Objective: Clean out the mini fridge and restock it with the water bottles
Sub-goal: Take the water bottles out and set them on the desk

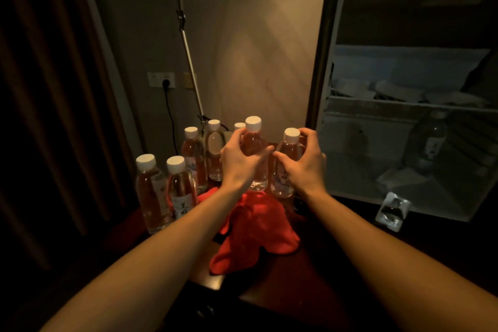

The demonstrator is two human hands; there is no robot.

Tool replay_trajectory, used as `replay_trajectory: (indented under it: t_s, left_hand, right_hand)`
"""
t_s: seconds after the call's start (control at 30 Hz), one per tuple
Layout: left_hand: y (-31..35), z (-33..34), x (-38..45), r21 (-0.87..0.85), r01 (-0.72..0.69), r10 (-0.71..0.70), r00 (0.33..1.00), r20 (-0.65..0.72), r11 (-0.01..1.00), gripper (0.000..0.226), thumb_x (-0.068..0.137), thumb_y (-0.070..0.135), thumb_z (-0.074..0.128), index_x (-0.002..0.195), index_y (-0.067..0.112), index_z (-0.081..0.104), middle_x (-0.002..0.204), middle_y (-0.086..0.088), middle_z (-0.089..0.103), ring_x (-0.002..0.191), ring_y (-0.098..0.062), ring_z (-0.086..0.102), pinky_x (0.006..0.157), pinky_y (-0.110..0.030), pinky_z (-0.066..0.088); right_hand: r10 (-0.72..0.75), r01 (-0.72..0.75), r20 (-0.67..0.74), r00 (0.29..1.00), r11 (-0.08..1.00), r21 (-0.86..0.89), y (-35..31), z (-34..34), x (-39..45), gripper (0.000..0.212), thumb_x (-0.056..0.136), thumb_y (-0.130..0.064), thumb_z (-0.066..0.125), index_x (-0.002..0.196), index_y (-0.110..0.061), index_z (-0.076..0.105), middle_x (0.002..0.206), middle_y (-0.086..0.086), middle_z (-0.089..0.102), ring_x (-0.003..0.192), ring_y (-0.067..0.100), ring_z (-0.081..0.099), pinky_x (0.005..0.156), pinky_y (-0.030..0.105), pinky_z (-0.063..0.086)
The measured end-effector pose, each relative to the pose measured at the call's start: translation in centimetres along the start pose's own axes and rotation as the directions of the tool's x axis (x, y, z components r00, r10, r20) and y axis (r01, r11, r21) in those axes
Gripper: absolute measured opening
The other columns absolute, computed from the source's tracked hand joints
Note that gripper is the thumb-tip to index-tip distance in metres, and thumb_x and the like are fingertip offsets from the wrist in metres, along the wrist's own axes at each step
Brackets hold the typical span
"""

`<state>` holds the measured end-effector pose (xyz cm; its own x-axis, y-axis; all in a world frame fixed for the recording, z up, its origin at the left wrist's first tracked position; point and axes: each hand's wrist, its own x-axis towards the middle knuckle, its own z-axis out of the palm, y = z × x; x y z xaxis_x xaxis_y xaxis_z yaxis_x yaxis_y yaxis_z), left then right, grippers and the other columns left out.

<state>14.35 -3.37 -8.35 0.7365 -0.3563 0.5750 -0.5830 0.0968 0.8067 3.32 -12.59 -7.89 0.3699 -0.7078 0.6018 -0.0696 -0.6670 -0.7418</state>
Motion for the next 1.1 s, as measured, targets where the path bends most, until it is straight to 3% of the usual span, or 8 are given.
replay_trajectory:
  t_s: [0.13,0.3,0.5,0.67,0.77,0.87,1.0,1.1]
  left_hand:
    - [-2.4,2.3,1.8,0.029,0.025,-0.028,0.996,0.09,0.999,0.054,0.065,0.033,0.087,0.112,0.024,0.063,0.097,0.008,0.072,0.093,-0.004,0.067,0.085,-0.029,0.055]
    - [-4.3,4.1,3.2,0.034,0.04,-0.045,0.986,0.159,0.999,0.047,0.076,0.019,0.08,0.119,0.017,0.059,0.105,0.004,0.067,0.1,-0.01,0.064,0.087,-0.022,0.049]
    - [-6.5,5.3,3.9,0.063,0.07,-0.083,0.968,0.238,0.996,0.043,0.085,0.019,0.072,0.123,0.011,0.053,0.118,-0.005,0.063,0.111,-0.019,0.06,0.1,-0.04,0.047]
    - [-6.4,5.1,3.6,0.056,0.11,-0.123,0.937,0.328,0.992,0.052,0.091,0.024,0.066,0.137,0.012,0.046,0.132,-0.008,0.058,0.124,-0.02,0.053,0.108,-0.042,0.041]
    - [-5.6,4.7,3.5,0.037,0.128,-0.133,0.935,0.328,0.991,0.058,0.09,0.024,0.067,0.141,0.012,0.044,0.136,-0.007,0.055,0.127,-0.017,0.05,0.109,-0.033,0.039]
    - [-4.9,4.3,3.3,0.058,0.083,-0.097,0.94,0.327,0.995,0.052,0.089,0.017,0.067,0.137,0.012,0.048,0.131,-0.004,0.059,0.12,-0.01,0.051,0.098,-0.022,0.038]
    - [-4.5,3.6,3.1,0.063,0.096,-0.11,0.952,0.285,0.993,0.06,0.086,0.016,0.07,0.14,0.012,0.045,0.133,-0.005,0.058,0.125,-0.016,0.051,0.106,-0.031,0.041]
    - [-3.4,2.9,2.7,0.069,0.08,-0.094,0.968,0.231,0.994,0.061,0.085,0.015,0.069,0.141,0.014,0.044,0.134,-0.004,0.058,0.126,-0.016,0.052,0.108,-0.034,0.041]
  right_hand:
    - [0.082,-0.082,0.018,0.997,0.997,0.009,1.5,2.0,0.0,0.06,0.073,-0.017,0.081,0.123,-0.02,0.05,0.106,0.0,0.068,0.097,0.015,0.065,0.077,0.02,0.046]
    - [0.179,-0.179,0.011,0.984,0.984,-0.009,2.6,3.4,0.4,0.065,0.075,-0.027,0.08,0.131,-0.024,0.047,0.116,0.005,0.065,0.106,0.019,0.062,0.082,0.021,0.045]
    - [0.162,-0.155,0.022,0.986,0.968,-0.198,2.2,3.2,0.5,0.068,0.078,-0.042,0.076,0.135,-0.022,0.046,0.122,0.006,0.063,0.114,0.024,0.058,0.091,0.031,0.045]
    - [0.139,-0.13,0.004,0.99,0.936,-0.328,1.7,2.8,0.2,0.054,0.077,-0.053,0.071,0.121,-0.024,0.054,0.113,0.005,0.068,0.106,0.028,0.063,0.083,0.034,0.049]
    - [0.135,-0.128,-0.011,0.991,0.914,-0.385,1.2,2.4,0.2,0.049,0.079,-0.054,0.068,0.115,-0.023,0.059,0.108,0.006,0.07,0.102,0.029,0.064,0.08,0.035,0.05]
    - [0.135,-0.128,-0.009,0.991,0.908,-0.398,1.2,2.2,0.3,0.046,0.079,-0.054,0.068,0.11,-0.022,0.064,0.106,0.004,0.07,0.101,0.025,0.064,0.08,0.033,0.05]
    - [0.156,-0.138,0.017,0.988,0.916,-0.377,0.7,1.6,0.3,0.046,0.081,-0.044,0.072,0.115,-0.014,0.064,0.117,0.007,0.059,0.111,0.024,0.052,0.091,0.03,0.041]
    - [0.195,-0.173,0.053,0.979,0.944,-0.282,0.5,0.5,0.3,0.05,0.081,-0.033,0.075,0.123,-0.01,0.059,0.12,0.01,0.053,0.114,0.022,0.052,0.088,0.018,0.034]
